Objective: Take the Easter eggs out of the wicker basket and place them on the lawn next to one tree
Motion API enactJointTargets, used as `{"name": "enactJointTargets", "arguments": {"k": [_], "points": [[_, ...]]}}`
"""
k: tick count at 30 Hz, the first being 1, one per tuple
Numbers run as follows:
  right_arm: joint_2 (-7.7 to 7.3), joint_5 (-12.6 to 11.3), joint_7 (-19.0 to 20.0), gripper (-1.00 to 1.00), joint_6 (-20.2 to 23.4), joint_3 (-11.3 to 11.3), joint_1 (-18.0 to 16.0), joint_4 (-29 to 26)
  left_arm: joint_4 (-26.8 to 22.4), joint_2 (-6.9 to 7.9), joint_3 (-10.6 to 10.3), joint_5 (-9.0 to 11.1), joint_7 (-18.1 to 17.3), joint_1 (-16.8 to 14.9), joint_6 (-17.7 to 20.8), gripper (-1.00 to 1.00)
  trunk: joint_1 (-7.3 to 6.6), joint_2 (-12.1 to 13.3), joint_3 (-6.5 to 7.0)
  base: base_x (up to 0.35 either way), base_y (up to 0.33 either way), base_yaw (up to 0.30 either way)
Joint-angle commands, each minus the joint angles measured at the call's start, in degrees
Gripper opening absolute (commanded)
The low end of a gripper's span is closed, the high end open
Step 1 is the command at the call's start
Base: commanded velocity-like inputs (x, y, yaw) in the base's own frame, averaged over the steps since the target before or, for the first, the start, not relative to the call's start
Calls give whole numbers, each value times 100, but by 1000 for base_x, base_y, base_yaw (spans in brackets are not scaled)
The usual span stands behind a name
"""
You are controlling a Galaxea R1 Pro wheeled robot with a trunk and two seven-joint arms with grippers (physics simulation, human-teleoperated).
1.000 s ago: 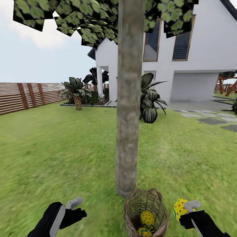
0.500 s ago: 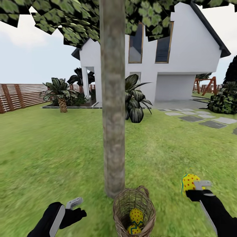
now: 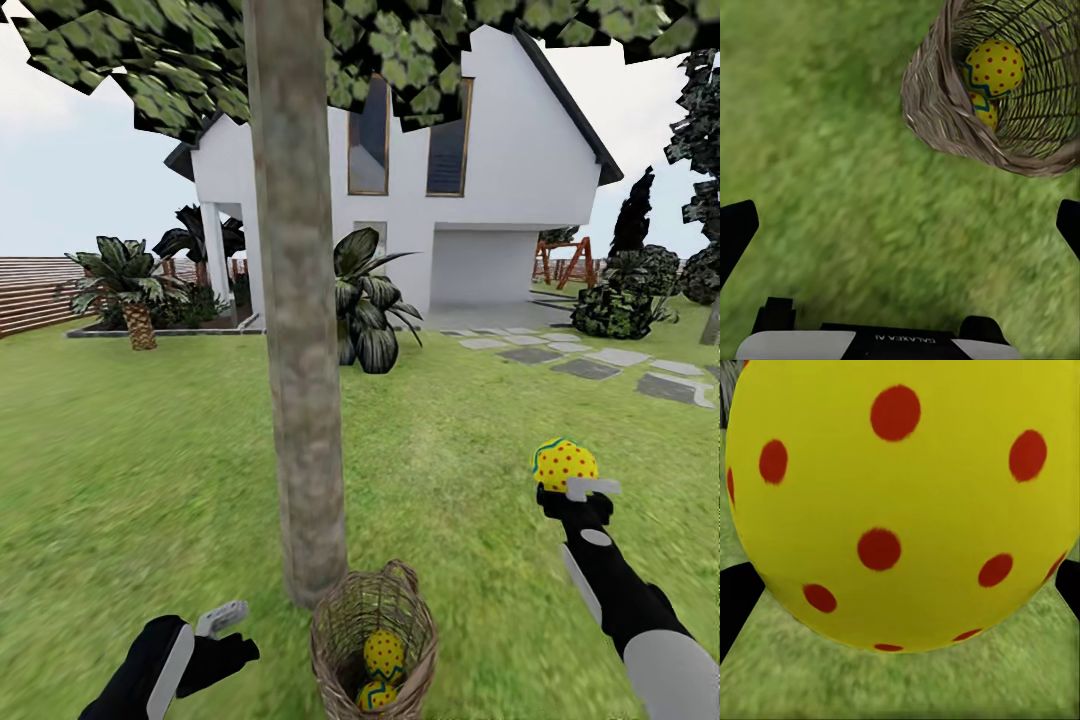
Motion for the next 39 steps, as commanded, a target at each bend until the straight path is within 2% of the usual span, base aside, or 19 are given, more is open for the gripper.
{"name": "enactJointTargets", "arguments": {"k": [1, 3, 5, 13, 22, 31, 39], "points": [[16, 6, -18, -100, 32, 56, -4, 2, -6, -1, 9, 21, 3, -2, 27, 100, 0, -4, -7, 0, 0, -29], [11, 0, -13, -100, 14, 210, -5, 25, -6, -1, 9, 21, 3, -3, 27, 100, 0, -4, -7, 0, 0, -8], [5, -10, 10, -100, -11, 241, -5, 40, -6, -1, 9, 21, 3, -2, 27, 100, 0, -4, -7, 0, 0, -2], [-22, -47, 28, -100, -6, 242, -5, 52, -3, -26, 0, 22, -18, -3, -31, 100, 0, -4, -7, 1, -6, 0], [-14, -5, 25, -100, -16, 250, -5, 52, -12, -21, 0, 30, -17, -3, -45, 100, 0, -4, -7, 166, -266, 0], [-11, 5, 21, -100, -11, 250, -5, 53, 3, -40, 0, 40, -23, -3, -88, 100, 0, -4, -7, 30, -41, 0], [12, 11, 17, -100, -11, 250, -5, 52, 12, -45, -8, 47, -15, -3, -87, 100, 0, -4, -7, 183, -265, 0]]}}
